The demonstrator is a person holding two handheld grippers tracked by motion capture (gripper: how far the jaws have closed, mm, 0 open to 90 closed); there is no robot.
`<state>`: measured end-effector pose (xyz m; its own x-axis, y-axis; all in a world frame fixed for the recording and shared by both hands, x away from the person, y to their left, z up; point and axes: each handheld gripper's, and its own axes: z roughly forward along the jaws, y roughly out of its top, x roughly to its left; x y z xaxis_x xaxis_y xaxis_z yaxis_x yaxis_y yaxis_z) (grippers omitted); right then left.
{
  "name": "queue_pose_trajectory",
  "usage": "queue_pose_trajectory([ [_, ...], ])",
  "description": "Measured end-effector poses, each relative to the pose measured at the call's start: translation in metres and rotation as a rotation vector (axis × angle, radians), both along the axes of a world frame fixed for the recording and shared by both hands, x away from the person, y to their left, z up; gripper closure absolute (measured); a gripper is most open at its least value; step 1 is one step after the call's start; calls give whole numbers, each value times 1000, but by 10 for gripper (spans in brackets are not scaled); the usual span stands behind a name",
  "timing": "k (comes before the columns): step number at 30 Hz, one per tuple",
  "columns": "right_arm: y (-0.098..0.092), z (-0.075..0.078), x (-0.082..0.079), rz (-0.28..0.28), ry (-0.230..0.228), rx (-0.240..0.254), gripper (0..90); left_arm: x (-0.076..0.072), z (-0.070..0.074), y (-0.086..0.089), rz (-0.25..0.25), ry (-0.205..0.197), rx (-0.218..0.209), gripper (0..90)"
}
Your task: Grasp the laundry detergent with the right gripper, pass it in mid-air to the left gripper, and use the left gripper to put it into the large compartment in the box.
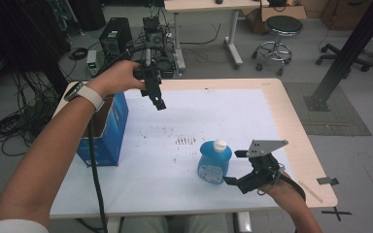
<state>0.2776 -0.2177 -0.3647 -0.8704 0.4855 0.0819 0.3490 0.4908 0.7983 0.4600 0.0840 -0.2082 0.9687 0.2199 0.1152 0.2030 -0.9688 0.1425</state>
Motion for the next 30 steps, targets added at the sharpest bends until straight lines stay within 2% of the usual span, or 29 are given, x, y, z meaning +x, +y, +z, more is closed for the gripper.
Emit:
queue_pose_trajectory([
  [14, 3, -7, 1, -7, -15, 22, 53, 1, -2, 0, 0, 6, 0, 37],
  [30, 21, -21, 9, -10, -29, 69, 56, 1, -3, 0, 1, 6, 3, 37],
])
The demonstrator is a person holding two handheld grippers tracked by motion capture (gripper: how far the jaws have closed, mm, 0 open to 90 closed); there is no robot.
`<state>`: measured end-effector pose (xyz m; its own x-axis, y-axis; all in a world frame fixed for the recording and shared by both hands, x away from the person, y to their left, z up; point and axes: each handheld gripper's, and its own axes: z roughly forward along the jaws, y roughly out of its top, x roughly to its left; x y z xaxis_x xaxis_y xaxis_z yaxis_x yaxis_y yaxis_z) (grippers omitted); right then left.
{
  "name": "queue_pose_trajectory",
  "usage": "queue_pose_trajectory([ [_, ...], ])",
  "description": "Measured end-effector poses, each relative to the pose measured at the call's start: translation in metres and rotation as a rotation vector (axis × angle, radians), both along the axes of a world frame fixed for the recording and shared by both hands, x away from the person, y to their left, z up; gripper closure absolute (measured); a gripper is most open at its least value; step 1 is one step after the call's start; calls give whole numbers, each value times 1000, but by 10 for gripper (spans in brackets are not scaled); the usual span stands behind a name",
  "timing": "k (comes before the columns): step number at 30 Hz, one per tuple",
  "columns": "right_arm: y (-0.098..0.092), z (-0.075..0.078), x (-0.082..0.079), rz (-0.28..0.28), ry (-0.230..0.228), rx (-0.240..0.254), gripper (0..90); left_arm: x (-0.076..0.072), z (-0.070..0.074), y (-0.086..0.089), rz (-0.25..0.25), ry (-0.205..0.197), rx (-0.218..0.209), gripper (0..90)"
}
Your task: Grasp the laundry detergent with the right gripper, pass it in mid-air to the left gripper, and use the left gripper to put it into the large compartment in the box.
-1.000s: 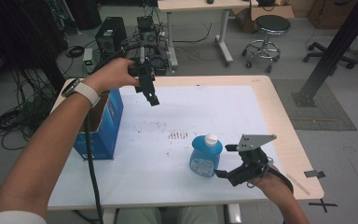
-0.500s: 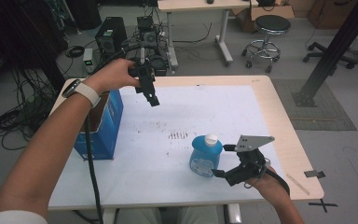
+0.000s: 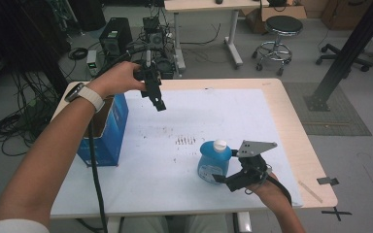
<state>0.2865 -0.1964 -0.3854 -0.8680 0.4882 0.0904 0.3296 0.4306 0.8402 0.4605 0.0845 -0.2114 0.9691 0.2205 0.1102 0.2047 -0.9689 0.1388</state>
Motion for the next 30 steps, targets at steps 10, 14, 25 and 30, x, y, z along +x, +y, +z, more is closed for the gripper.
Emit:
queue_pose_trajectory([
  [10, 8, -9, 1, -21, -27, 29, 76, 0, 0, 2, 8, 2, -1, 37],
  [14, 10, -12, 2, -26, -27, 48, 99, 0, 0, 2, 5, 0, 4, 37],
  [25, 11, -13, 3, -34, -40, 67, 192, 0, -1, 2, 7, 0, 4, 38],
  [30, 10, -14, 3, -34, -45, 64, 221, 0, -1, 2, 7, 0, 2, 38],
])
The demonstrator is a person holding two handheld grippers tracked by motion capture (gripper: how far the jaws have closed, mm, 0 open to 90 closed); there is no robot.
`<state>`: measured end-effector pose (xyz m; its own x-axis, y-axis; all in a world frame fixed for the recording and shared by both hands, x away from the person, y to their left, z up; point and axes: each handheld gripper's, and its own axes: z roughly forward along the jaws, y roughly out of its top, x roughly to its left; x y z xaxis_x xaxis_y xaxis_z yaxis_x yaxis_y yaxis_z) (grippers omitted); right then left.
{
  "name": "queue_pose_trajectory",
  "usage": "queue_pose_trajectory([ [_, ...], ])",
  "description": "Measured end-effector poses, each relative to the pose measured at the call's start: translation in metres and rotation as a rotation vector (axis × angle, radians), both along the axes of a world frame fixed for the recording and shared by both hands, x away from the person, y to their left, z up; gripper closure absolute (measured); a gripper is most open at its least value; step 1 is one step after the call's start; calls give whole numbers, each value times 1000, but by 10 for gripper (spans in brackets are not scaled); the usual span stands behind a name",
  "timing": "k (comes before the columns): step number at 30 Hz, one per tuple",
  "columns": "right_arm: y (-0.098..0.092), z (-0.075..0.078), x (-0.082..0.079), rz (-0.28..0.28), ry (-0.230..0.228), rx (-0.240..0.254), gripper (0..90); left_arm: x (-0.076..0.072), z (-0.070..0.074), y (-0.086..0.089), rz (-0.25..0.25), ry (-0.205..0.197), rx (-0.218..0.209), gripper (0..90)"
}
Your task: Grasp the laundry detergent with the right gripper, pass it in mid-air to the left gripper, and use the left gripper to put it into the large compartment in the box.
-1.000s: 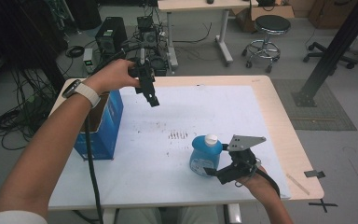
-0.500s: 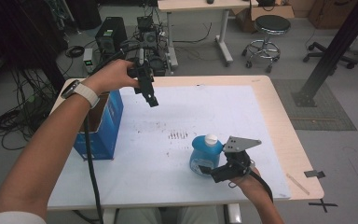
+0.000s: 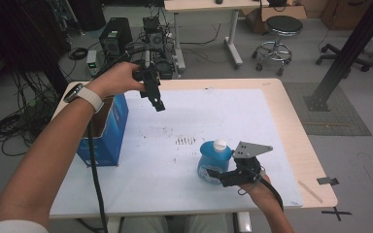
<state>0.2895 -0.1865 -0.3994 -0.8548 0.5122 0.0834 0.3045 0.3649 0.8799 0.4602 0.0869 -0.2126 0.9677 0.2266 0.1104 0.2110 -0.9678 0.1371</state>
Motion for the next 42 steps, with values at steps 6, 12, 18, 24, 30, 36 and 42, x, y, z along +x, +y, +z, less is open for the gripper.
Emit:
queue_pose_trajectory([
  [6, 0, 1, 0, -4, -6, -2, 231, 0, 0, 0, 1, -1, -1, 38],
  [12, 0, 1, 0, 0, -12, -4, 261, 0, 0, 0, 1, 0, 1, 38],
  [18, -1, 2, 0, 0, -15, -9, 305, 0, 0, 0, 4, 2, -2, 40],
  [24, -1, 3, 0, 0, -18, -9, 340, 0, 0, -1, 0, 2, -2, 41],
  [30, 0, 3, 0, 6, -20, -12, 394, 0, -1, -1, -1, 0, -2, 42],
  [36, 1, 3, 0, 12, -31, -16, 425, -1, -2, -1, 3, 3, 0, 42],
  [42, 2, 4, -1, 12, -49, -23, 449, -1, -2, -1, 2, 1, -1, 42],
])
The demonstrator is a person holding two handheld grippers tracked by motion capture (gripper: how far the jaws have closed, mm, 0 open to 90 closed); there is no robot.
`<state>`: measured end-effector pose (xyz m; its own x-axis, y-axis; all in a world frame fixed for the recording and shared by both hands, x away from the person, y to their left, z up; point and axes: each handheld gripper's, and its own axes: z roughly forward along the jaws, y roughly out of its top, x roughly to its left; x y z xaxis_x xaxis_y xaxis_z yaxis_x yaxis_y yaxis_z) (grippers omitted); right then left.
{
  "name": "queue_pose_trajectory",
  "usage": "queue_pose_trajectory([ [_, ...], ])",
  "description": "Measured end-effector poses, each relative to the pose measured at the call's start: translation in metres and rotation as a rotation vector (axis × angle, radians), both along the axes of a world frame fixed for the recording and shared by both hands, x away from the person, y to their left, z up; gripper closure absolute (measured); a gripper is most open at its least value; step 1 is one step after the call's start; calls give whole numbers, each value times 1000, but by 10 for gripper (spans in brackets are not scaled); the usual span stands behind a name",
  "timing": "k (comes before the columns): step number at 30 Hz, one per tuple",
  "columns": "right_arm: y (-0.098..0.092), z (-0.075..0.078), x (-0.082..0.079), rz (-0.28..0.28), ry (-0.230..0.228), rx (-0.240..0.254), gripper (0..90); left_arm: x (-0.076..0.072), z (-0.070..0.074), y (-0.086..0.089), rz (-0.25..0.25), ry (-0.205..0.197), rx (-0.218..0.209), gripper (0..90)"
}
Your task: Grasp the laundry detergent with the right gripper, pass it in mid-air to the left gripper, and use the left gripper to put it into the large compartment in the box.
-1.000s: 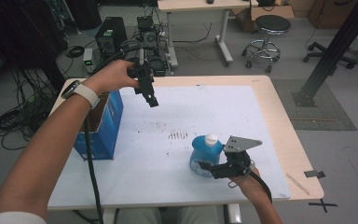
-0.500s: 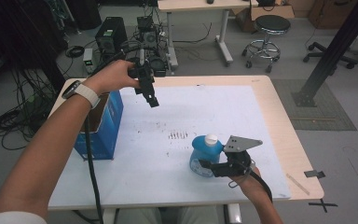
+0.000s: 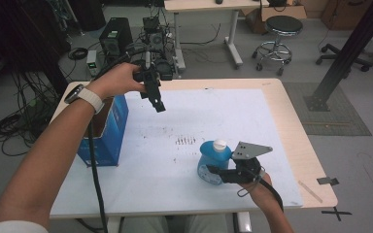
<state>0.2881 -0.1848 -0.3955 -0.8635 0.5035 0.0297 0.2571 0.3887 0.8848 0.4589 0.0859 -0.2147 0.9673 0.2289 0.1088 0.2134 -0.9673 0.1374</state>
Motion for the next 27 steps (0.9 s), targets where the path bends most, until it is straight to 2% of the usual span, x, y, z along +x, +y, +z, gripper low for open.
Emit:
queue_pose_trajectory([
  [2, 0, 2, 2, 2, 14, -1, 452, -1, 1, -1, -3, 0, 6, 42],
  [4, -3, 4, 5, 7, 35, 22, 453, -3, 2, -1, -14, 0, 0, 42],
  [8, -6, 14, 5, 15, 21, 16, 453, -10, 5, -4, -33, -2, -1, 44],
  [13, -11, 34, 6, 45, 17, 3, 452, -23, 11, -8, -57, -12, -1, 43],
  [21, -20, 67, 9, 85, 11, -19, 452, -42, 20, -10, -66, 5, -6, 45],
  [24, -21, 76, 11, 112, 13, -21, 452, -52, 23, -13, -82, 19, -1, 44],
  [27, -20, 82, 13, 137, 13, -23, 452, -60, 26, -15, -91, 16, 0, 49],
])
